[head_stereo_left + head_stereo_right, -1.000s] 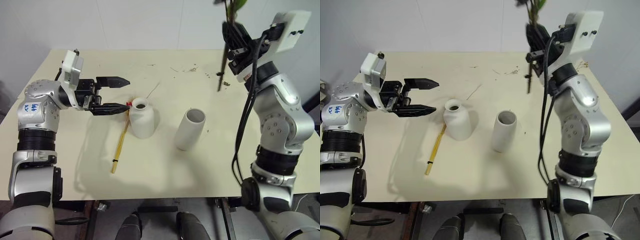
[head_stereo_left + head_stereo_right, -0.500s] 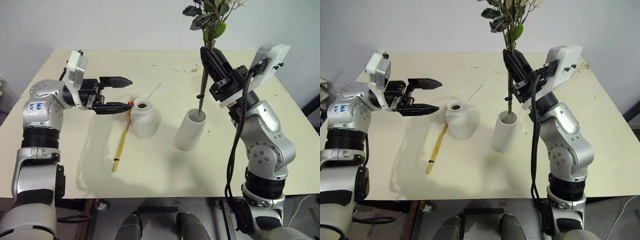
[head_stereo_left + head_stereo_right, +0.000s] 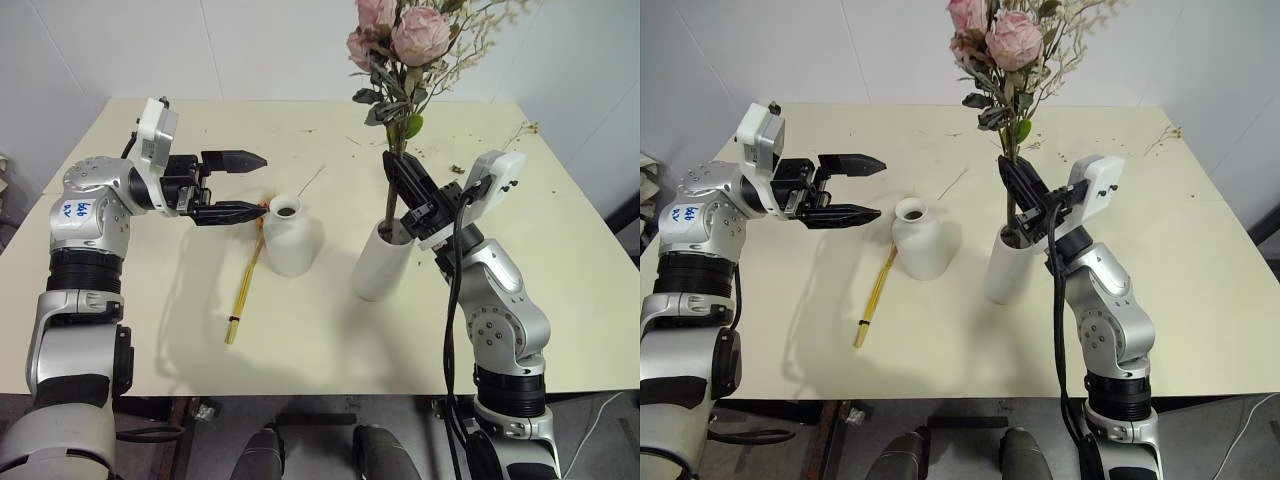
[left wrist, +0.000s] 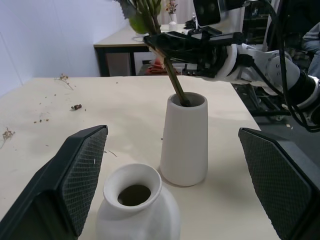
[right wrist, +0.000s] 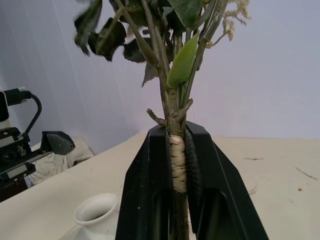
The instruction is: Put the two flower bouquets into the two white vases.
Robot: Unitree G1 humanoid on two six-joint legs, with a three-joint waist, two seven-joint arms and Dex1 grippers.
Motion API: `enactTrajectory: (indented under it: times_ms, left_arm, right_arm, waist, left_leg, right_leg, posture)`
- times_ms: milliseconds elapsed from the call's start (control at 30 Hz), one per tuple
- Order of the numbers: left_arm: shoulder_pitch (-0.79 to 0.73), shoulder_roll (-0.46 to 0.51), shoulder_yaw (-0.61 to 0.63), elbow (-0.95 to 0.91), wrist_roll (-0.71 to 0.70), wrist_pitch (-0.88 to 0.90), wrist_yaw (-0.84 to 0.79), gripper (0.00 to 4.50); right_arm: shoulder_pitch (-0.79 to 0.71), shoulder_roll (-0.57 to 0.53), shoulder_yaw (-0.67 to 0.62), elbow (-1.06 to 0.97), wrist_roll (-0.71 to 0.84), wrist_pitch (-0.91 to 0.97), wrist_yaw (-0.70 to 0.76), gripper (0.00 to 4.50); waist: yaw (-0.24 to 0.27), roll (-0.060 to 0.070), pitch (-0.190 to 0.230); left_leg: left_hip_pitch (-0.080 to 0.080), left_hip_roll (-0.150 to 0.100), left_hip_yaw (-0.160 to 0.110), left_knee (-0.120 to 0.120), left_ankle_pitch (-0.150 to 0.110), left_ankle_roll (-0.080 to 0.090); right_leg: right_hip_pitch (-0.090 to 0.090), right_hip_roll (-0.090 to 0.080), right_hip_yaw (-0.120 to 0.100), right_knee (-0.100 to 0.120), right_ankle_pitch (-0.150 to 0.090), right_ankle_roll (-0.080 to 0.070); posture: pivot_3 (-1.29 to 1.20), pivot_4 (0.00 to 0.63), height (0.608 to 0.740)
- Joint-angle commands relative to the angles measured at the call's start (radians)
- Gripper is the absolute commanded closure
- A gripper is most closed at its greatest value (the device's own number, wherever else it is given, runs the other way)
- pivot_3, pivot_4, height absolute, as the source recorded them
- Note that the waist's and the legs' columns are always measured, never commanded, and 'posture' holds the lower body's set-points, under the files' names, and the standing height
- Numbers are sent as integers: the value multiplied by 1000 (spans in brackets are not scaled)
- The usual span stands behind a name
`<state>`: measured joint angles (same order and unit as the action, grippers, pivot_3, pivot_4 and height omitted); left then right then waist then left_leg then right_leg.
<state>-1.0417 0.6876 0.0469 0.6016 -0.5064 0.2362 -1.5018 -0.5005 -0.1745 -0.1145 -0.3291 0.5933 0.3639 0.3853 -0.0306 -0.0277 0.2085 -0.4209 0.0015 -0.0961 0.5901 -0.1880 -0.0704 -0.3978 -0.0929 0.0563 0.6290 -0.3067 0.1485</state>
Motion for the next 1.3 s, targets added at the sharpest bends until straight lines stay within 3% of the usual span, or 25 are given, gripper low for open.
enactTrajectory:
  times_ms: [33,167,333,567,633,833,967,1167,1300]
  left_arm:
    - [-25,10,13,-3,0,-21,-88,0]
    - [-28,3,10,4,3,-28,-84,0]
    - [-38,-5,10,20,8,-41,-83,0]
    - [-33,-10,15,14,5,-46,-74,0]
    - [-29,-8,21,9,5,-47,-59,0]
    - [-17,-12,57,-4,-3,-56,-4,0]
    - [2,-12,98,-22,25,-60,135,0]
    - [108,-19,184,-100,120,-5,585,0]
    - [196,-9,172,-220,182,108,766,0]
  right_arm:
    - [41,-18,-3,-40,1,-29,26,4469]
    - [76,-30,-8,-44,-1,-36,38,4469]
    - [88,-72,-25,-86,26,-3,43,2816]
    - [195,-323,-89,-264,112,132,138,521]
    - [242,-434,-158,-323,173,195,175,64]
    - [317,-693,-340,-391,345,338,256,64]
    - [322,-813,-408,-399,537,433,289,64]
    - [251,-811,-381,-359,566,416,232,64]
    - [234,-799,-354,-338,585,412,228,64]
  waist:
    - [0,0,0]
    - [-1,0,0]
    - [1,0,0]
    - [3,0,0]
    - [4,0,0]
    - [1,-1,0]
    - [2,-1,0]
    - [5,-1,1]
    - [6,-2,1]
  left_leg:
    - [0,0,0,0,0,0]
    - [0,0,0,0,0,0]
    - [0,0,0,0,0,0]
    - [-1,-1,0,0,0,0]
    - [-1,-1,0,0,0,0]
    - [0,-1,1,1,0,0]
    - [1,0,0,1,0,0]
    - [1,-1,0,2,0,0]
    - [0,-1,0,2,0,0]
  right_leg:
    - [0,0,0,0,0,0]
    - [0,0,0,0,0,0]
    - [0,0,0,0,0,0]
    - [0,-1,0,-2,0,0]
    - [1,-1,0,-2,0,0]
    - [2,-1,0,-2,0,0]
    - [3,-1,0,-2,0,0]
    - [3,-2,0,-3,0,1]
    - [3,-2,0,-4,1,2]
  posture:
    - [0,150,740]
    - [0,150,740]
    - [0,150,740]
    - [0,150,740]
    - [0,150,740]
    - [0,150,740]
    - [0,150,740]
    - [0,150,740]
    - [0,150,740]
